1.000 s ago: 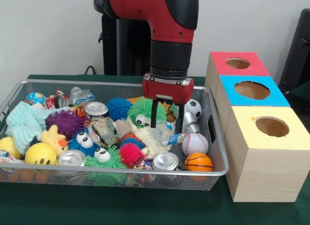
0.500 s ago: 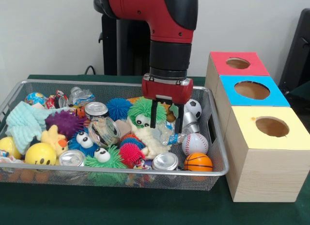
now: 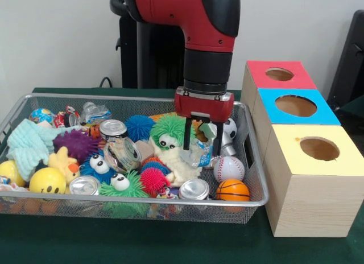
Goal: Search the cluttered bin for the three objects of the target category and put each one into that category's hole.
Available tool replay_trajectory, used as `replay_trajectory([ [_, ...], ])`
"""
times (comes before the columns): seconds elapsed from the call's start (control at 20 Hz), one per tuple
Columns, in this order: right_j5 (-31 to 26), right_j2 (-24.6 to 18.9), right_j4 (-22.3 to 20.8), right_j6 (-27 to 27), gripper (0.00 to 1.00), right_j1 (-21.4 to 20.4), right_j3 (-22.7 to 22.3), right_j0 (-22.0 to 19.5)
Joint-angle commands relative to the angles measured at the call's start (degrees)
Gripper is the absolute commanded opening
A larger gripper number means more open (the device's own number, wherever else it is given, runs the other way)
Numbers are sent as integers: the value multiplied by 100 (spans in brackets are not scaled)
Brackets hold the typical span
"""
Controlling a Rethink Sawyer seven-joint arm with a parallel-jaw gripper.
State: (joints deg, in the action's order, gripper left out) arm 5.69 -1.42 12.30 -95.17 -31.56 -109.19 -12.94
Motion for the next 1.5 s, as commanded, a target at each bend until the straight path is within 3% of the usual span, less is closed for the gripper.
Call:
replay_trajectory([
  [0.05,-327,91,230,-1280,100,206,-327,92],
  [0.15,-290,92,124,-1193,100,209,-317,95],
  [0.2,-271,93,72,-1150,0,210,-312,96],
  [0.5,-367,135,248,-1318,0,217,-346,104],
  [1.1,-512,108,231,-1259,0,208,-329,71],
  [1.25,-326,-2,131,-1277,0,182,-382,5],
  [1.3,-319,-23,130,-1288,100,173,-395,-10],
  [1.45,-117,2,-189,-1040,100,182,-357,18],
  [1.5,-78,44,-119,-1111,100,207,-358,72],
])
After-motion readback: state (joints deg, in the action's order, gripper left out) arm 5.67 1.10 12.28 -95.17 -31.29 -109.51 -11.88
